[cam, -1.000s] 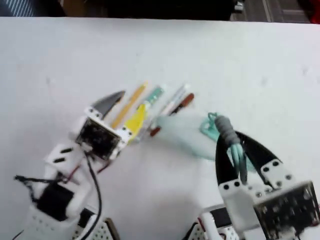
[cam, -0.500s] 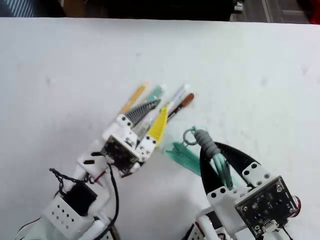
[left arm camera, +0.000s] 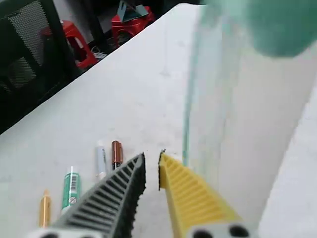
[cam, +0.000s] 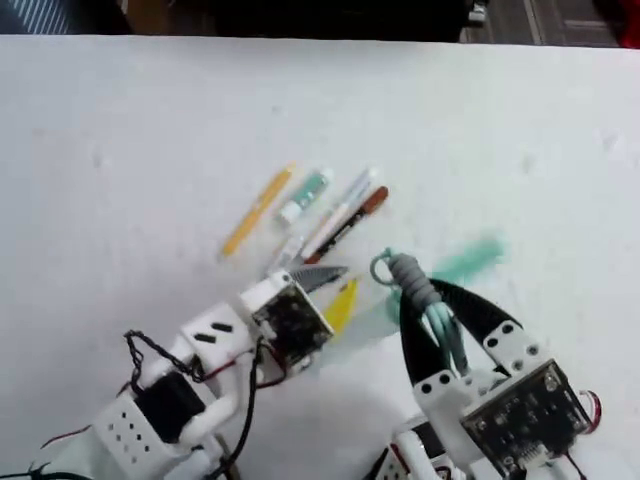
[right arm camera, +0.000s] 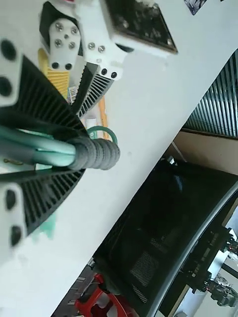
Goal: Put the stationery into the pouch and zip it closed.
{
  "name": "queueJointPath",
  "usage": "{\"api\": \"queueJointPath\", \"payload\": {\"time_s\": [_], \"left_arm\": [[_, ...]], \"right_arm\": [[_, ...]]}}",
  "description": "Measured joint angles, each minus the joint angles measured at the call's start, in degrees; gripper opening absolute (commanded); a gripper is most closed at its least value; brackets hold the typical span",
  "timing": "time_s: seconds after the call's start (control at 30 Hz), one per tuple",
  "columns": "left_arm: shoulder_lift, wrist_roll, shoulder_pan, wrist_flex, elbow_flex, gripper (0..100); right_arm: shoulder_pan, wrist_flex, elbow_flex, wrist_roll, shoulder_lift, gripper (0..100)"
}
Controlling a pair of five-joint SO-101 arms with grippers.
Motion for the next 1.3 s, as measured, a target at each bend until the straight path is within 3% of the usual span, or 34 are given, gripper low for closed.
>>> {"api": "queueJointPath", "payload": {"time_s": [0.2,0.47,0.6,0.7,0.77,0.93,1.07,1.3], "left_arm": [[0.00,0.00,3.87,2.37,-2.99,8],[-1.32,0.00,-6.86,2.64,-3.08,8],[-9.32,0.00,-11.69,8.09,-4.22,9],[-18.99,0.00,-13.80,15.38,-7.91,17],[-25.23,0.00,-13.80,21.01,-11.43,22],[-24.44,5.27,-14.07,34.64,-18.20,26],[-23.38,11.52,-13.36,37.80,-20.92,26],[-23.38,17.67,-1.93,38.07,-24.26,26]], "right_arm": [[0.09,-0.18,-0.09,0.00,4.75,1.6],[-0.18,-0.35,-0.79,0.00,5.45,1.6],[-0.26,-2.90,0.00,0.00,5.45,1.6],[-0.26,-5.27,1.93,0.00,5.45,1.6],[-0.26,-6.59,3.25,0.00,5.45,1.6],[-0.26,-8.70,3.60,0.00,5.71,1.6],[-0.18,-10.99,3.60,0.00,6.07,1.6],[4.48,-12.84,3.60,-3.34,11.69,1.6]]}}
